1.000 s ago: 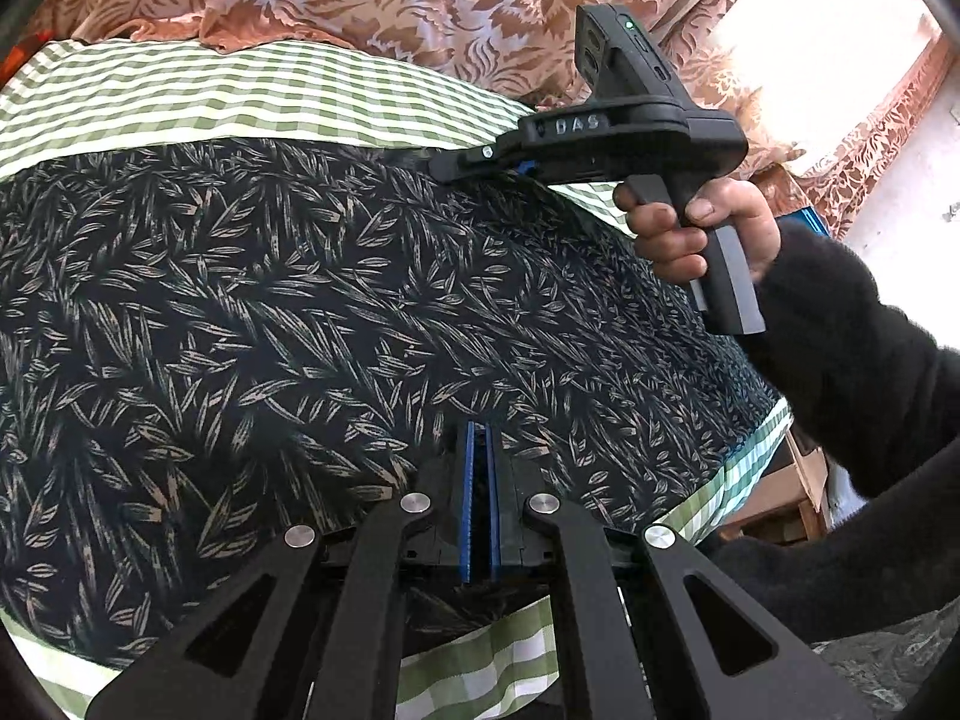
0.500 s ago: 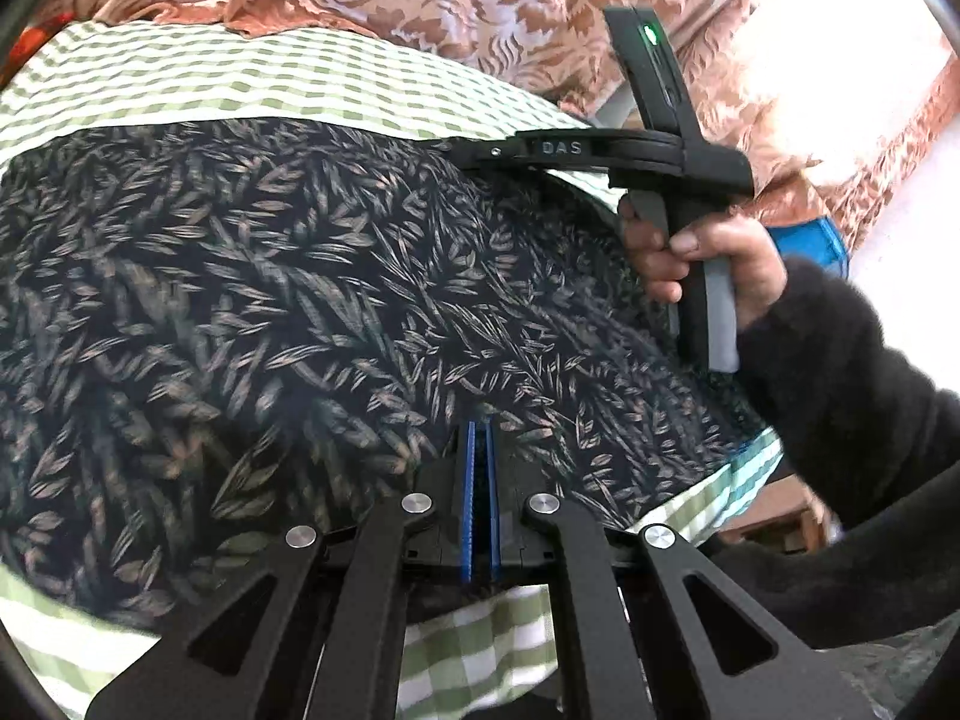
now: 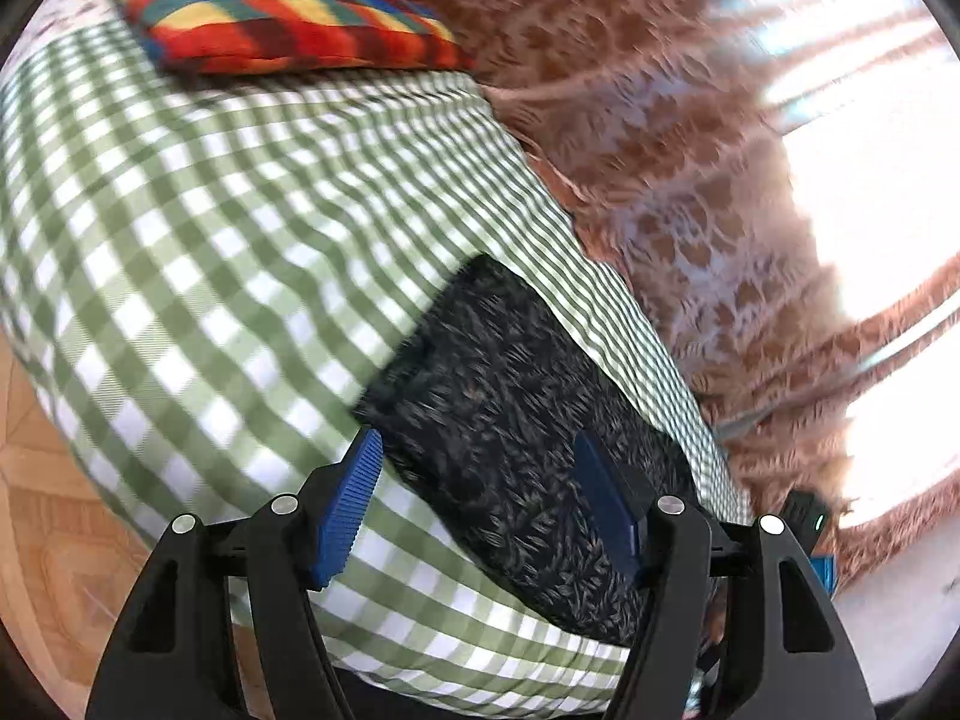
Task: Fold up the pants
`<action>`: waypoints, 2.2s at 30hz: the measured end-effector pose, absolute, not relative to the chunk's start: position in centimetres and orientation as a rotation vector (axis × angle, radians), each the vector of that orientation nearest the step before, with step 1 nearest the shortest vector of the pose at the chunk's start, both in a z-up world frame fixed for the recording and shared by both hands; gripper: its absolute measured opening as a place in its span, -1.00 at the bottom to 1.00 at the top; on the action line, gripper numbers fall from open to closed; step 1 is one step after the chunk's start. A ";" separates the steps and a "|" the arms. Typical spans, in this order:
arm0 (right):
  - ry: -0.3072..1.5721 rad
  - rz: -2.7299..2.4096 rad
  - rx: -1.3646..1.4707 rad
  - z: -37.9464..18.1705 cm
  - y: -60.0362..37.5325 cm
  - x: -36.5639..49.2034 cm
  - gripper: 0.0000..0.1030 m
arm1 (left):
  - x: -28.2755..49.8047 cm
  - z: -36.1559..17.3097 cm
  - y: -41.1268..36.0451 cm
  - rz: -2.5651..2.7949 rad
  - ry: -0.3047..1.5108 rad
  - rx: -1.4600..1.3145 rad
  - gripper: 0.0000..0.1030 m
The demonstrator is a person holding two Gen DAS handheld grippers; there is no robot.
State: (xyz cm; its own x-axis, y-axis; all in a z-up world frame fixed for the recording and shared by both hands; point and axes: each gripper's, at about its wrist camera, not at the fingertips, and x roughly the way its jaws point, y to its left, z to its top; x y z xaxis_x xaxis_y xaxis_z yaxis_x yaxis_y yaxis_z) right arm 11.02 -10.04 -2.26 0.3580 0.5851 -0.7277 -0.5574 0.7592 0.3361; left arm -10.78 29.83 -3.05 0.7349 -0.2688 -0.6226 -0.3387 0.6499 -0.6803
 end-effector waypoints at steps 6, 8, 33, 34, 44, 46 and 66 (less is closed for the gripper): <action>0.990 0.720 0.018 -4.9 -8.6 9.8 -0.13 | -8.7 -4.7 29.0 0.047 0.840 -0.883 0.26; 0.989 0.717 0.032 -5.3 -8.7 9.9 -0.12 | -7.9 -5.6 28.9 0.083 0.866 -0.878 0.26; 0.960 0.711 0.032 -5.5 -8.6 9.2 0.14 | -4.6 0.3 21.6 0.196 0.825 -0.326 -0.13; 0.968 0.712 0.042 -5.1 -8.7 9.1 0.22 | -4.0 0.5 20.6 0.158 0.827 -0.305 -0.13; 0.932 0.622 0.082 -2.9 -11.6 11.9 0.29 | 4.8 -2.1 11.8 -0.059 0.953 -0.168 -0.13; 0.950 0.589 0.092 -3.5 -12.2 13.4 0.29 | 6.5 -3.0 11.8 -0.050 0.983 -0.161 -0.13; 0.944 0.543 0.007 -4.8 -11.3 14.1 0.52 | 4.7 -3.0 10.8 0.088 0.909 -0.159 0.03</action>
